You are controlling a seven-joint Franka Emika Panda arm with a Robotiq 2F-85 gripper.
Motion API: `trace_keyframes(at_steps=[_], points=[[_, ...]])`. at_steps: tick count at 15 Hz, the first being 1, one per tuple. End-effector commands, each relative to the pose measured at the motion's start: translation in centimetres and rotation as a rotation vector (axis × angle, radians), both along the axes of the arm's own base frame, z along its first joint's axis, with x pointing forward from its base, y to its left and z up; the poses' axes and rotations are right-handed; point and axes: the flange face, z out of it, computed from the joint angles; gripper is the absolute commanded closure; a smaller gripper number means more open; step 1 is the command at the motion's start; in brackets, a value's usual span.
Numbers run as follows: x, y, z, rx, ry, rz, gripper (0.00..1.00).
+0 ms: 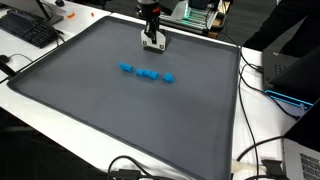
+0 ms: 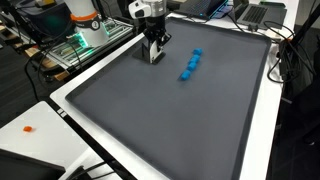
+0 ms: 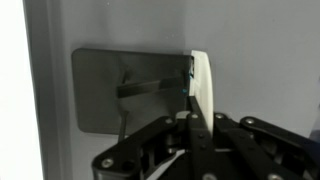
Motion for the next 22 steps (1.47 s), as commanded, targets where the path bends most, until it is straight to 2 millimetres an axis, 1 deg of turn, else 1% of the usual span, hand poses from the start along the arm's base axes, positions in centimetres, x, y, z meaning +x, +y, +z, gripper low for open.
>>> trace_keyframes(at_steps=[1, 4, 9, 17, 22], points=[[-0.6, -0.4, 1.3, -0.03, -0.025, -0.015, 0.99], [-0.2, -0.3, 1.6, -0.031, -0.036, -0.019, 0.99], [-0.2, -0.2, 0.4, -0.019, -0.019, -0.026, 0.99], [-0.3, -0.3, -0.7, -0.007, -0.015, -0.051, 0.99], [-0.5, -0.6, -0.3, -0.003, -0.02, -0.058, 0.99]])
